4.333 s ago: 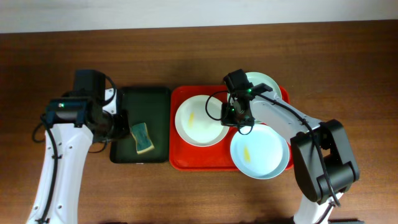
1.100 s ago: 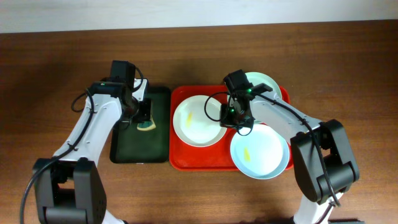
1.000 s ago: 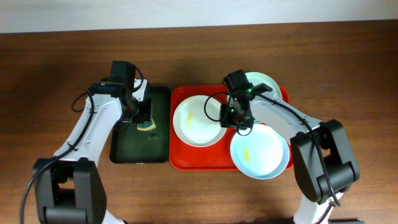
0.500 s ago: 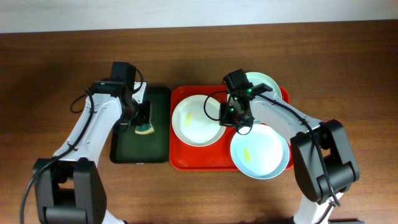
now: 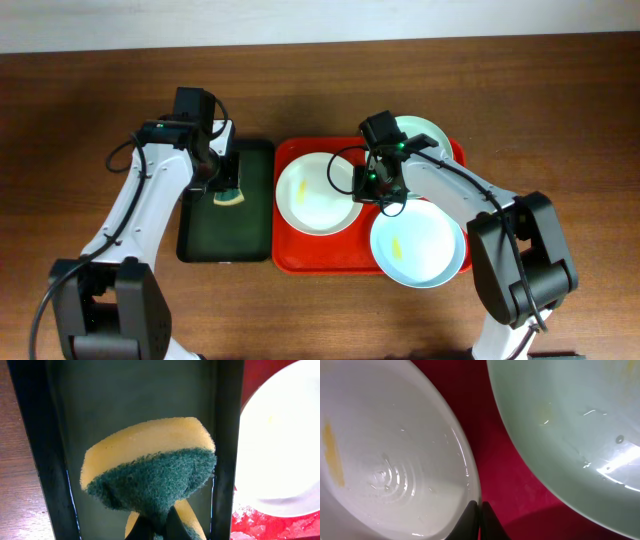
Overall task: Clean dirty plates on tray and stack at the side
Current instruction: 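Lift the sponge with the left gripper and move it over the white plate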
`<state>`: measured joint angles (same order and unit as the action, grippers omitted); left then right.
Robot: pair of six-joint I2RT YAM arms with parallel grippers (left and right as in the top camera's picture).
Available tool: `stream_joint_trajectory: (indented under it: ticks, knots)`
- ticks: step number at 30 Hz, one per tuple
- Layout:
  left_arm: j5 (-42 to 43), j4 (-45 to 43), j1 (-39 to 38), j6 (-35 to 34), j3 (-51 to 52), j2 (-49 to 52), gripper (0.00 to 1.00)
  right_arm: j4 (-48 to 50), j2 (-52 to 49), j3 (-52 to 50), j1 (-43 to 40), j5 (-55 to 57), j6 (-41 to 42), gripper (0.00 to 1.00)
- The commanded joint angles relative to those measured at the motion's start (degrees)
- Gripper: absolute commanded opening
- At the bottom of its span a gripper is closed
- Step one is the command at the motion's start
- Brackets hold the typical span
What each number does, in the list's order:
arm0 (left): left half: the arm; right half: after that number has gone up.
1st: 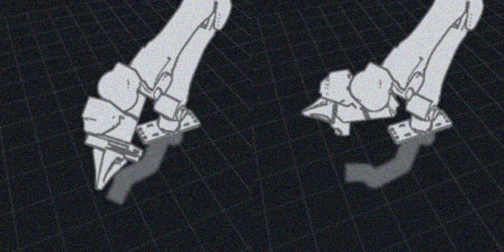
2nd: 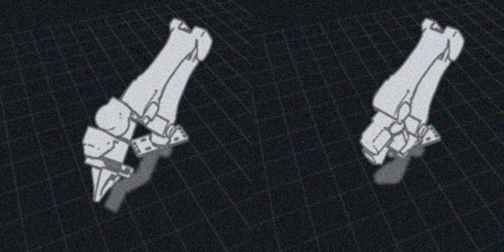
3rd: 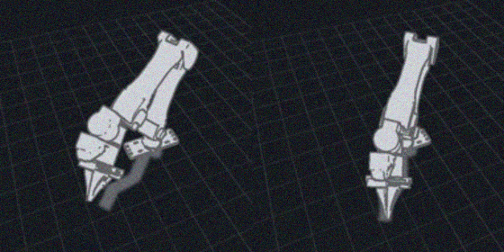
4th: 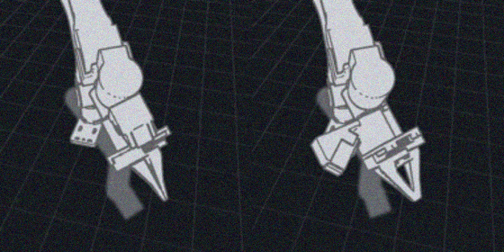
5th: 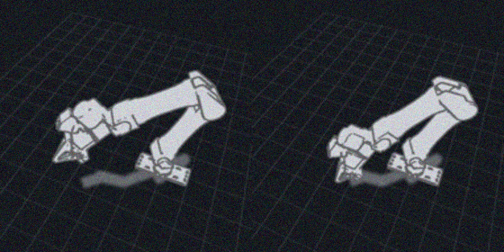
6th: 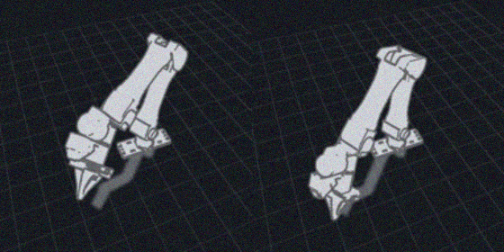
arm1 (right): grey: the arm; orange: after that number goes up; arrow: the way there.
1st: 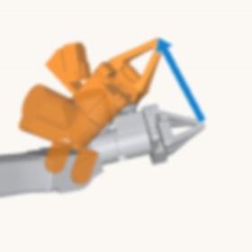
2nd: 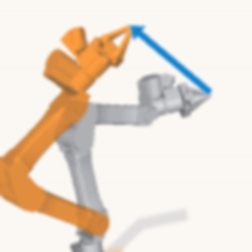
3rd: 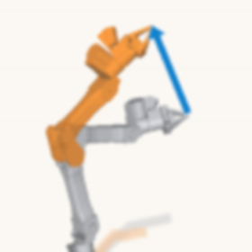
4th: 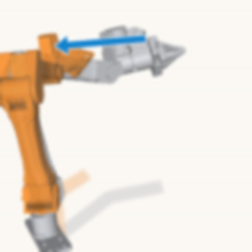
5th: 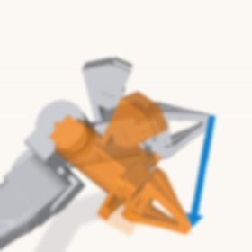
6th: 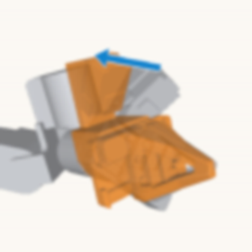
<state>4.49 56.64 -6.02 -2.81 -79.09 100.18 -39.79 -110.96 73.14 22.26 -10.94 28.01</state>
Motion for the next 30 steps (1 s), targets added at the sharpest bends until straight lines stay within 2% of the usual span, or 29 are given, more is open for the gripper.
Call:
stream_joint_trajectory:
  ticks: [1, 4, 8, 19, 30]
  knots:
    - [0.83, 1.57, 0.07, -0.52, -2.10, 0.00, 0.00, 0.22, 0.33, -0.07, -0.22, -3.50, -2.34, 0.04]
    - [1.51, 1.49, -0.24, -0.09, -3.72, 0.00, 0.00, 0.20, 0.33, -0.07, -0.28, -3.43, -2.54, 0.04]
    - [7.93, -0.33, -2.03, -0.11, -4.26, 0.07, 0.00, 0.09, 0.33, -0.09, -0.61, -3.45, -2.51, 0.04]
    - [7.74, -7.48, -13.84, -4.70, -4.22, 4.79, 0.00, -0.81, 0.33, -0.09, -0.59, -3.45, -5.73, 0.04]
    - [8.20, -9.33, -14.73, -5.51, -4.22, 14.38, 0.00, -1.18, 0.33, -0.09, -0.59, -3.43, -5.73, 0.04]
